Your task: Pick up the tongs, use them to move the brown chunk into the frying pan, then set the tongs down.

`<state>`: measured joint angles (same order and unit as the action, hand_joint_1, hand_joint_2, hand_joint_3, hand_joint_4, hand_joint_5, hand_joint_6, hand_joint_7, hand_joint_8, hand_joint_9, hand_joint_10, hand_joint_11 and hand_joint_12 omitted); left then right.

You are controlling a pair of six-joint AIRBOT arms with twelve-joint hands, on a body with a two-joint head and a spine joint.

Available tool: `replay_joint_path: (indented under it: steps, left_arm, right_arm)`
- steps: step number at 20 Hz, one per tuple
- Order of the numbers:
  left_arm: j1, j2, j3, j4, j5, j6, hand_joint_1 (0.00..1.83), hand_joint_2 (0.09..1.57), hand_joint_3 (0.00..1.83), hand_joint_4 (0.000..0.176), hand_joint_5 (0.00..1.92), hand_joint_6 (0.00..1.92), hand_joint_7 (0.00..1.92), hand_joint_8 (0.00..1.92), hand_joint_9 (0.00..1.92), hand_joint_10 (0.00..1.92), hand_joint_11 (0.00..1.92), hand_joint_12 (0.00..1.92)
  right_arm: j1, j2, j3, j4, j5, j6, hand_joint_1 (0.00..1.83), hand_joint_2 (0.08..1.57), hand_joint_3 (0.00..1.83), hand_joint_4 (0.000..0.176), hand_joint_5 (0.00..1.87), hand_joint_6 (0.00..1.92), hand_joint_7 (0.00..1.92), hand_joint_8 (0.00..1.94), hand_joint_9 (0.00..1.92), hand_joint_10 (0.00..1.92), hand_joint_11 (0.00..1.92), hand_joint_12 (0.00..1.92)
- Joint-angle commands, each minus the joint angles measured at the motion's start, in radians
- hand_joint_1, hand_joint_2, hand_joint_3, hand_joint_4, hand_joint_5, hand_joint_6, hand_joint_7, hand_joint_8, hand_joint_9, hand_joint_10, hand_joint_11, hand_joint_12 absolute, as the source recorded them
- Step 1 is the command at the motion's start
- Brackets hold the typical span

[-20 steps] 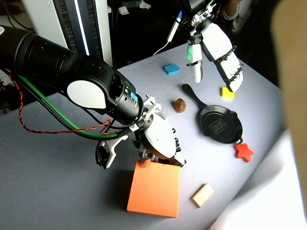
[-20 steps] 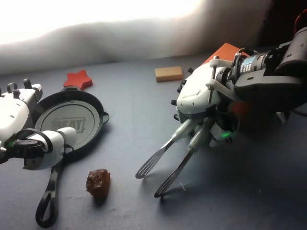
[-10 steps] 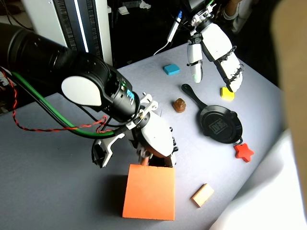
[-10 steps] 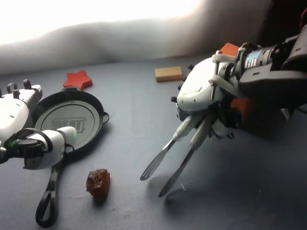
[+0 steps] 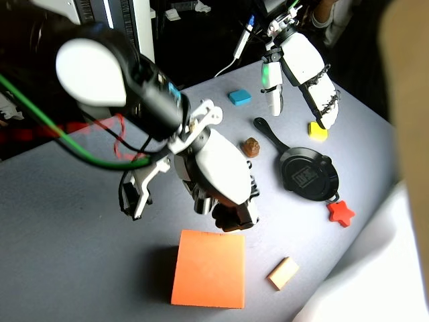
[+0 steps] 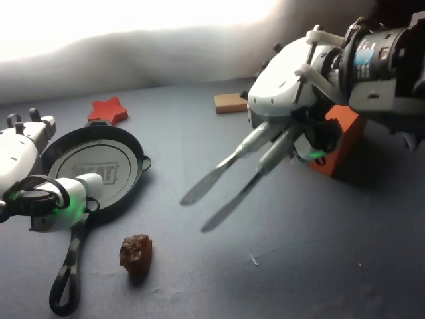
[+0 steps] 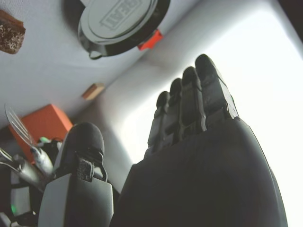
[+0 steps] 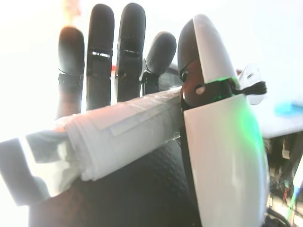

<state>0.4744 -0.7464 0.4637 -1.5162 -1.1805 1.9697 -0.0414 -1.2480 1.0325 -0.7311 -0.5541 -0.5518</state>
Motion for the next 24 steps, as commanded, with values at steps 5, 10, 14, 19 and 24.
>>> replay_joint_path:
  steps: [5, 10, 14, 19, 24]
  left_arm:
    - [-0.010, 0.001, 0.002, 0.077, -0.061, -0.008, 0.21, 1.33, 0.00, 0.026, 0.01, 0.01, 0.07, 0.00, 0.06, 0.01, 0.00, 0.24]
    - [-0.011, 0.002, 0.003, 0.077, -0.091, -0.009, 0.19, 1.34, 0.00, 0.030, 0.01, 0.00, 0.08, 0.00, 0.06, 0.01, 0.00, 0.28]
    - [-0.011, 0.002, 0.004, 0.072, -0.105, -0.012, 0.23, 1.33, 0.00, 0.019, 0.03, 0.01, 0.08, 0.00, 0.06, 0.00, 0.00, 0.27]
    - [-0.011, 0.002, -0.007, 0.025, -0.222, -0.015, 0.21, 1.34, 0.00, 0.022, 0.03, 0.00, 0.07, 0.00, 0.07, 0.01, 0.00, 0.29]
    - [-0.012, 0.002, -0.019, -0.019, -0.382, -0.015, 0.19, 1.33, 0.00, 0.025, 0.04, 0.01, 0.08, 0.00, 0.08, 0.01, 0.00, 0.27]
  right_arm:
    - [0.011, -0.038, -0.089, -0.321, -0.147, 0.307, 1.10, 1.23, 0.00, 0.000, 0.76, 1.30, 1.06, 0.03, 0.76, 0.64, 0.38, 1.50]
    - [0.009, -0.101, -0.177, -0.528, -0.413, 0.683, 1.10, 1.22, 0.00, 0.000, 0.76, 1.30, 1.06, 0.02, 0.77, 0.64, 0.39, 1.50]
    - [-0.012, -0.149, -0.211, -0.595, -0.494, 0.861, 1.09, 1.24, 0.00, 0.000, 0.74, 1.33, 1.04, 0.02, 0.74, 0.65, 0.36, 1.53]
    - [-0.053, -0.194, -0.211, -0.555, -0.516, 0.899, 1.08, 1.19, 0.00, 0.000, 0.64, 0.88, 1.03, 0.01, 0.73, 0.66, 0.33, 1.53]
    - [-0.073, -0.225, -0.205, -0.539, -0.516, 0.927, 1.07, 1.16, 0.00, 0.000, 0.72, 0.44, 1.01, 0.00, 0.74, 0.59, 0.33, 1.50]
